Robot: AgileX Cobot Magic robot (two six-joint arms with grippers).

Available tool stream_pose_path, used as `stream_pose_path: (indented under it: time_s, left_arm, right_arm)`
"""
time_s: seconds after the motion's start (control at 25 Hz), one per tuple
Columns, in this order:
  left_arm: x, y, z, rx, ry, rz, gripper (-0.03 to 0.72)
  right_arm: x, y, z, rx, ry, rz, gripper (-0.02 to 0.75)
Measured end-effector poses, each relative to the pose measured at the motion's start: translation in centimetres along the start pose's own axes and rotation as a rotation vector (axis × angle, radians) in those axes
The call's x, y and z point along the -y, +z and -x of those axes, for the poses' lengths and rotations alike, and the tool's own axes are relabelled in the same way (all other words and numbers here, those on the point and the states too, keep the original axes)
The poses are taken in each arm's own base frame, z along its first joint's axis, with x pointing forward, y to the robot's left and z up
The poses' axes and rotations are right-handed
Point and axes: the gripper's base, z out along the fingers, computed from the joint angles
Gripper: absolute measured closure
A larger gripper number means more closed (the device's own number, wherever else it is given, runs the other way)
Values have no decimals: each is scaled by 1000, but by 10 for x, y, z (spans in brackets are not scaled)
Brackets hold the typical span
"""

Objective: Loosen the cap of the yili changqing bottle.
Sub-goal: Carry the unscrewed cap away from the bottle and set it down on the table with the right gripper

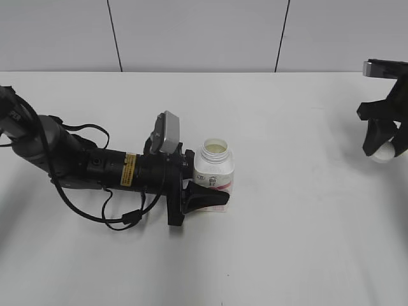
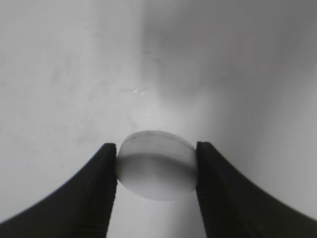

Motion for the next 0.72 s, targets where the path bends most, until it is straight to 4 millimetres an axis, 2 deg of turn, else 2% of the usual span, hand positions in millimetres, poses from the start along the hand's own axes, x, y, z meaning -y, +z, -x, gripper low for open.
stream_pose_path:
  time_s: [0.2,0.72]
  left_arm:
    - [0,0,0,1,0,0,302]
    - [0,0,0,1,0,-1,302]
  right_arm:
    - [15,6,-4,12,47,-103,351]
    - [15,6,-2,38,64,-101,351]
